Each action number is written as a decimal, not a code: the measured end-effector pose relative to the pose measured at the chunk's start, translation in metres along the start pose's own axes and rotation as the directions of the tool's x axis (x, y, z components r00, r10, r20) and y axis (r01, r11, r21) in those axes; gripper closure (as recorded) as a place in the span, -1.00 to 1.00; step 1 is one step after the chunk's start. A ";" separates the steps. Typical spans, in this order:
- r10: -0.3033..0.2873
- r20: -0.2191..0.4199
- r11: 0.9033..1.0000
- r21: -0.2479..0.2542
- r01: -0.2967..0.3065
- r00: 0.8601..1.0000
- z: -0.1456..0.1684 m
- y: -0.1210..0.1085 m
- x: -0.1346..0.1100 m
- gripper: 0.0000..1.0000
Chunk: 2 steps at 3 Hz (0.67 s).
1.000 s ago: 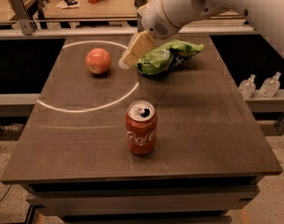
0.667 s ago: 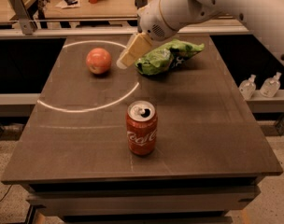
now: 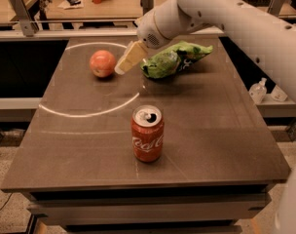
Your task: Move apple near coke can
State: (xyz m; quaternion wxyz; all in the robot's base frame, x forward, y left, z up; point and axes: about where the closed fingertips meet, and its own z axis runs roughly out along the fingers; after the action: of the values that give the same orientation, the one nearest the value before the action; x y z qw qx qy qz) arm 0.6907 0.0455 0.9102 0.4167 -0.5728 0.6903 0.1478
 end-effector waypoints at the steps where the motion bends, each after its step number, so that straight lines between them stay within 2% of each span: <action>1: -0.005 0.010 0.998 -0.066 0.006 1.000 0.023 -0.005 0.002 -1.00; 2: -0.024 0.041 0.989 -0.147 0.029 0.999 0.041 -0.002 -0.005 -1.00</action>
Offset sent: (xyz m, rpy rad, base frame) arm 0.0236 0.0467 -0.0224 0.0476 0.1005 0.2338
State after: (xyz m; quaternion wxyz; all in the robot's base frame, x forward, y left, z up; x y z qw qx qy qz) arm 0.7091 0.0762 0.8896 0.3885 -0.6082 0.6616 0.2039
